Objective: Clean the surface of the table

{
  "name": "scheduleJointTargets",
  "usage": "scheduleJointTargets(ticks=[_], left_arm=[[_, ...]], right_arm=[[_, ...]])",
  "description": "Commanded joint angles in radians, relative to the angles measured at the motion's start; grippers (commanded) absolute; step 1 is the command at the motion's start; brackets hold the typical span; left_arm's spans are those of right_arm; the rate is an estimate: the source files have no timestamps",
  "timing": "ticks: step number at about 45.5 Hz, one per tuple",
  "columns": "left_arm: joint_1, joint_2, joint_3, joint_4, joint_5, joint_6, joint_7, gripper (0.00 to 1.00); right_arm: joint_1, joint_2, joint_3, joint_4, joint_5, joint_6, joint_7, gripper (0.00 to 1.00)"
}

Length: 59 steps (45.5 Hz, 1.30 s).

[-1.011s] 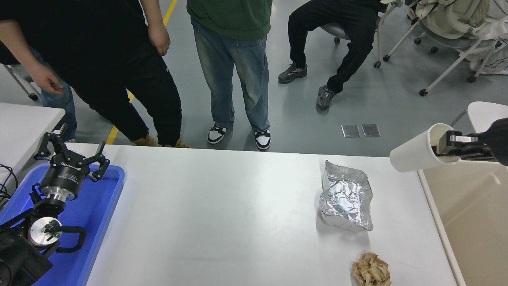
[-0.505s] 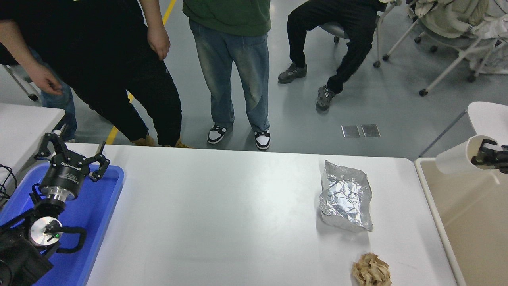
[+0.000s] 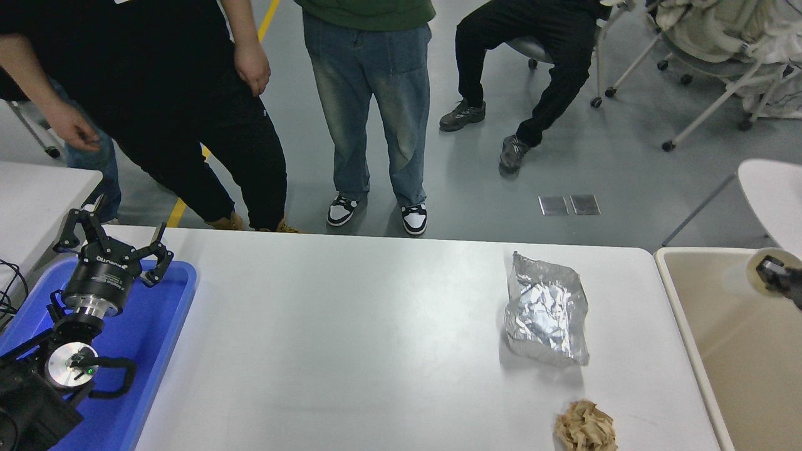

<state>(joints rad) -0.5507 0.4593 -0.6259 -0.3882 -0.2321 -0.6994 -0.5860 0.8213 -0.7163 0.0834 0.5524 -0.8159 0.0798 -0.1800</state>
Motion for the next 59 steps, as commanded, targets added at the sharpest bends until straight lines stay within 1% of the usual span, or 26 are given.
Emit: scheduleJointTargets(ticks=[1, 7, 13, 31, 39, 40, 41, 44, 45, 52, 59], left_arm=[[0.0, -0.001, 0.0, 0.0, 0.0, 0.0, 0.0, 1.0], [0.0, 0.001, 0.0, 0.0, -0.001, 0.0, 0.0, 1.0], [0.001, 0.001, 0.0, 0.0, 0.0, 0.0, 0.0, 1.0], [0.0, -0.001, 0.0, 0.0, 0.0, 0.0, 0.0, 1.0], [0.0, -0.001, 0.0, 0.0, 0.0, 0.0, 0.0, 1.0], [0.0, 0.001, 0.0, 0.0, 0.0, 0.0, 0.0, 1.0], [0.0, 0.001, 0.0, 0.0, -0.001, 0.0, 0.0, 1.0], [0.0, -0.001, 0.0, 0.0, -0.001, 0.0, 0.0, 1.0], [0.0, -0.001, 0.0, 0.0, 0.0, 0.0, 0.0, 1.0], [0.0, 0.001, 0.0, 0.0, 0.0, 0.0, 0.0, 1.0], [0.0, -0.001, 0.0, 0.0, 0.0, 0.0, 0.0, 1.0]], right_arm=[[-0.09, 0.251, 0.007, -0.308, 0.018, -0.103, 0.002, 0.0], [-0.105, 0.359, -0.016, -0.423, 0.124, -0.133, 0.002, 0.0], [-0.11, 0.417, -0.016, -0.48, 0.141, -0.17, 0.001, 0.0], [-0.122, 0.442, -0.01, -0.491, 0.144, -0.255, 0.002, 0.0], [-0.119, 0.44, -0.01, -0.491, 0.144, -0.259, 0.002, 0.0], [-0.119, 0.439, -0.013, -0.491, 0.144, -0.259, 0.002, 0.11], [-0.119, 0.439, -0.011, -0.493, 0.147, -0.261, 0.001, 0.32], [-0.113, 0.437, 0.002, -0.493, 0.173, -0.273, 0.001, 0.98], [-0.111, 0.436, 0.006, -0.493, 0.19, -0.279, 0.001, 1.0], [-0.103, 0.405, -0.007, -0.486, 0.391, -0.298, 0.001, 1.0], [-0.083, 0.38, -0.01, -0.476, 0.434, -0.293, 0.001, 1.0]])
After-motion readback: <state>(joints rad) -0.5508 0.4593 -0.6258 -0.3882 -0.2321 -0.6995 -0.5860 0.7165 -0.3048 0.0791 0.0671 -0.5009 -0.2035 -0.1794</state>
